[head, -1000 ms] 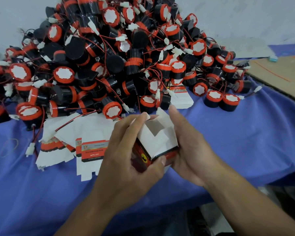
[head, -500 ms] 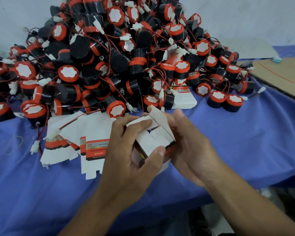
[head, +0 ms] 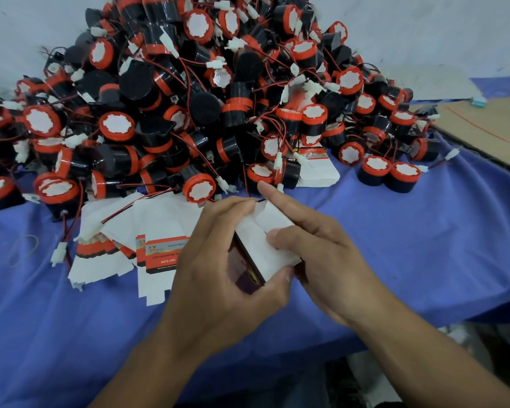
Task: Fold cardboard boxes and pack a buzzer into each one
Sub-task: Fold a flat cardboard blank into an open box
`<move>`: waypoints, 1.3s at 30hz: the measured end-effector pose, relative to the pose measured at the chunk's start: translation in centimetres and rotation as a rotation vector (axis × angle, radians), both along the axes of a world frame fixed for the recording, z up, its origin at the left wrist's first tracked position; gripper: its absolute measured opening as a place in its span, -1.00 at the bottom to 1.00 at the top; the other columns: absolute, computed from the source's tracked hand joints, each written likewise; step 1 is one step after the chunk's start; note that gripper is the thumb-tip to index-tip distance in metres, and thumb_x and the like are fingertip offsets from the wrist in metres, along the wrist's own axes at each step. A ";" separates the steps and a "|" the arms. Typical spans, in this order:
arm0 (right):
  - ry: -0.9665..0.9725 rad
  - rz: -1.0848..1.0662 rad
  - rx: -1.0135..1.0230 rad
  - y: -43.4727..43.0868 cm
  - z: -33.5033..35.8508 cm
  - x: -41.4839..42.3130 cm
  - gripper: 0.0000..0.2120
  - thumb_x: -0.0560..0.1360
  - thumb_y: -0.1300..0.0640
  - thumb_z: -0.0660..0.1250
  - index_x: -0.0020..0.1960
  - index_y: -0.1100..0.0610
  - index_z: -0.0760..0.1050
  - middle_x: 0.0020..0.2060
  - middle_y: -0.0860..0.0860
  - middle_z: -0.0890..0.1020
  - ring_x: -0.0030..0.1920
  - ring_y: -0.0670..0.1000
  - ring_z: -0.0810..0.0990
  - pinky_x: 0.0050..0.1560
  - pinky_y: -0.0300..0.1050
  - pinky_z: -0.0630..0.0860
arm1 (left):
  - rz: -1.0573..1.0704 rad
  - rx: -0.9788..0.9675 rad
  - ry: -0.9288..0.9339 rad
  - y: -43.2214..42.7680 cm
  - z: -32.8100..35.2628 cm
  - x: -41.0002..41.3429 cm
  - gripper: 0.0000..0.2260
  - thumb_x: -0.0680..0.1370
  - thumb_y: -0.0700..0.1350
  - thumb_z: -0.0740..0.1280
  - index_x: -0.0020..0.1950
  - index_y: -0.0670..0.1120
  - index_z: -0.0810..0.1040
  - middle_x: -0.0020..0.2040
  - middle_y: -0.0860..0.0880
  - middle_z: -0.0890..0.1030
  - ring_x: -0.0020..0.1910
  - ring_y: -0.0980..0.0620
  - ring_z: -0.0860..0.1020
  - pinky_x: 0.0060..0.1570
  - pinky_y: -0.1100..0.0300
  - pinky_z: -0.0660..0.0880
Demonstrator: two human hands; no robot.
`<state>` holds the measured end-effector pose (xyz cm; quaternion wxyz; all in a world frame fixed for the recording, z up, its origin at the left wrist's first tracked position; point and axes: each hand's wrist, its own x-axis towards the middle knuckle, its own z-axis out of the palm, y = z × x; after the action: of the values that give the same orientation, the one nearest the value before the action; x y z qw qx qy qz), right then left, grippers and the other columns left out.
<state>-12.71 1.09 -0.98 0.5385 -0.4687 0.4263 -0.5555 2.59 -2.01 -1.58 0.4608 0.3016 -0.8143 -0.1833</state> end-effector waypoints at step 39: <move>0.269 -0.031 -0.175 0.6 0.8 -0.3 -0.69 0.64 0.12 0.26 0.37 -0.06 0.50 0.12 -0.07 0.71 0.12 -0.07 0.69 0.04 -0.22 0.62 | 0.170 -0.288 0.002 -0.5 -1.3 -0.4 -0.42 0.49 0.02 0.47 0.31 -0.38 0.50 0.32 -0.25 0.50 0.34 -0.11 0.49 0.30 0.17 0.45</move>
<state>-13.04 1.65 -0.14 0.4249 -0.5775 0.4518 -0.5309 2.15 -2.46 -2.86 0.5139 0.3001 -0.8032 -0.0255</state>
